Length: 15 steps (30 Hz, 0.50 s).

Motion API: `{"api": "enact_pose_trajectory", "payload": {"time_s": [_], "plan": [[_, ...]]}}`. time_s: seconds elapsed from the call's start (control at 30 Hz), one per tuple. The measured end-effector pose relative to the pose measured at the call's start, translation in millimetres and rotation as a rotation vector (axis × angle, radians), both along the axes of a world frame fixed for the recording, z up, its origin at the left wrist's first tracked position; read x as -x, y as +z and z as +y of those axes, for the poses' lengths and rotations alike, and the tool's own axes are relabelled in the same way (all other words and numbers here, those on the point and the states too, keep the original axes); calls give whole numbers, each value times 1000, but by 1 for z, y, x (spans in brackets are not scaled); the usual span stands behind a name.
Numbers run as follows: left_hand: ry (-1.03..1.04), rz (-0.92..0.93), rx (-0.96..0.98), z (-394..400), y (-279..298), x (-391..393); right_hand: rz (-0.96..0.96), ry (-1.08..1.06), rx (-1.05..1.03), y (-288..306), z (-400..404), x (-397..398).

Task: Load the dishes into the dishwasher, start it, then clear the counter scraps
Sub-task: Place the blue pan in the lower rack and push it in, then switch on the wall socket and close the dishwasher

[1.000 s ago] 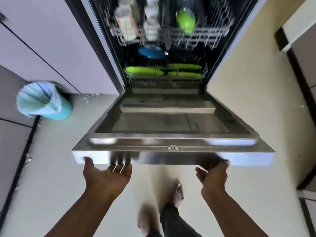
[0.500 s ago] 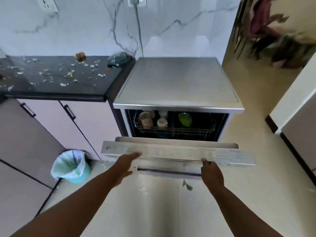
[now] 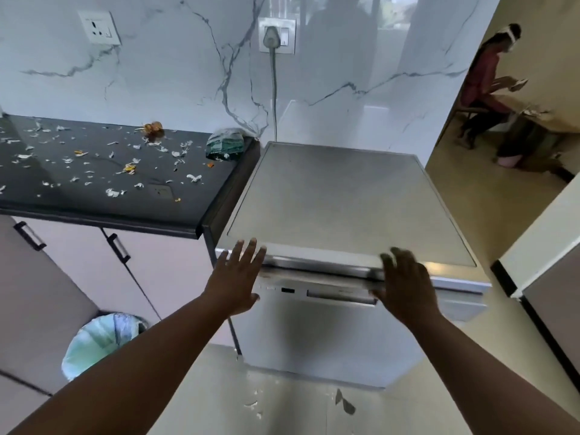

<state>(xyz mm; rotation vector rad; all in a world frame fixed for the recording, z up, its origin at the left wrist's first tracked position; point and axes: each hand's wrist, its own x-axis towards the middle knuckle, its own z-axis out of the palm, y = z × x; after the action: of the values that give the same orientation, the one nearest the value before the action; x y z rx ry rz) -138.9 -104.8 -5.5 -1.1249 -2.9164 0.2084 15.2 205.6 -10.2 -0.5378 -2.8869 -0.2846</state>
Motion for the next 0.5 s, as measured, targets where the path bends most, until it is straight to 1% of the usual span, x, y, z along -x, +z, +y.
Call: {"api": "enact_pose_trajectory", "payload": {"time_s": [0.03,0.07,0.1,0.17,0.27,0.33,0.37,0.43,0.5], "plan": [[-13,9,6,5,2,15,-67,96,4,5,2,17],[-26,9,19,11,5,30,-135,141,23,11,0,31],[-39,-1,38,15,8,44,-208,146,62,13,-5,39],[-122,-32,88,26,14,76,-289,53,127,9,-7,51],[-364,-63,187,32,12,111,-199,55,138,7,-7,53],[-503,-57,114,30,2,125,-209,73,65,4,-3,55],[-537,-43,102,29,-3,127,-192,88,25,2,-1,57],[-552,-84,99,29,-7,130,-168,110,-6,3,0,59],[-580,-98,92,28,-11,133,-155,105,15,2,0,59]]}}
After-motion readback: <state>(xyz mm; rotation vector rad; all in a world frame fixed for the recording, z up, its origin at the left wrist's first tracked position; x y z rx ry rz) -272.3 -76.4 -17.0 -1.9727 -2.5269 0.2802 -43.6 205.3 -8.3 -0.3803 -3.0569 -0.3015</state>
